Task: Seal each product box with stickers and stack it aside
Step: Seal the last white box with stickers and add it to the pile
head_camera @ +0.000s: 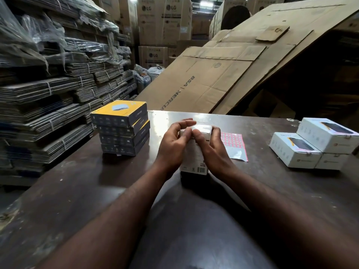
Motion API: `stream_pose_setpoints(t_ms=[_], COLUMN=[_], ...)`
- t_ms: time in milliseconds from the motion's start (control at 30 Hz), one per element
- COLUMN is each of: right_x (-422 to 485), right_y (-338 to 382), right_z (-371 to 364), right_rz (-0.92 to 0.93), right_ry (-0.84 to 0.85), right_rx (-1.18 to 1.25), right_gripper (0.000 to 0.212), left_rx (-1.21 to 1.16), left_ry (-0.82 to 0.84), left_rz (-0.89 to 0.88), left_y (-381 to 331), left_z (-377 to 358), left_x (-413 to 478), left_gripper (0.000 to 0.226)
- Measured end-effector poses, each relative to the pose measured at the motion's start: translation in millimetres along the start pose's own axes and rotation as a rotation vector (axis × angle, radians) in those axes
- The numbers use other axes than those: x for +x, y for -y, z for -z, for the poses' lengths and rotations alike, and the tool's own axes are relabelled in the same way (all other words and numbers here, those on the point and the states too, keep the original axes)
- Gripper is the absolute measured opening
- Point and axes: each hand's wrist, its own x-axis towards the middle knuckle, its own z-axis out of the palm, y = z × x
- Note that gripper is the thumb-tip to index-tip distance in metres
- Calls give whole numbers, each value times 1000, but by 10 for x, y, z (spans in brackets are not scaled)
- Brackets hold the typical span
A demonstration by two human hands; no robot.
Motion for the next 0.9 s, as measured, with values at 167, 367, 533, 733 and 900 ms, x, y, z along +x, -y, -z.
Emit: stream_pose_setpoints(t_ms=[167,367,533,733,900], right_x=[-1,23,31,60,101], right_y=[-43,-103,-149,-122,-135], right_z=[127,166,217,204,170], right_rz=[50,41,75,62,61], right_ry=[77,115,169,133,103], right_rx=[-75,-23,-63,18,-26], right_gripper=[50,61,63,37,39], left_rx=[246,238,159,90,181], left_ry=[51,39,137,-34,-307], left_rz=[-155,-138,-44,-4,27], left_y=[103,68,8,123,219], left_z=[42,19,74,146,288], left_x=[9,-5,20,53,139], left_gripper=[31,36,34,32,25])
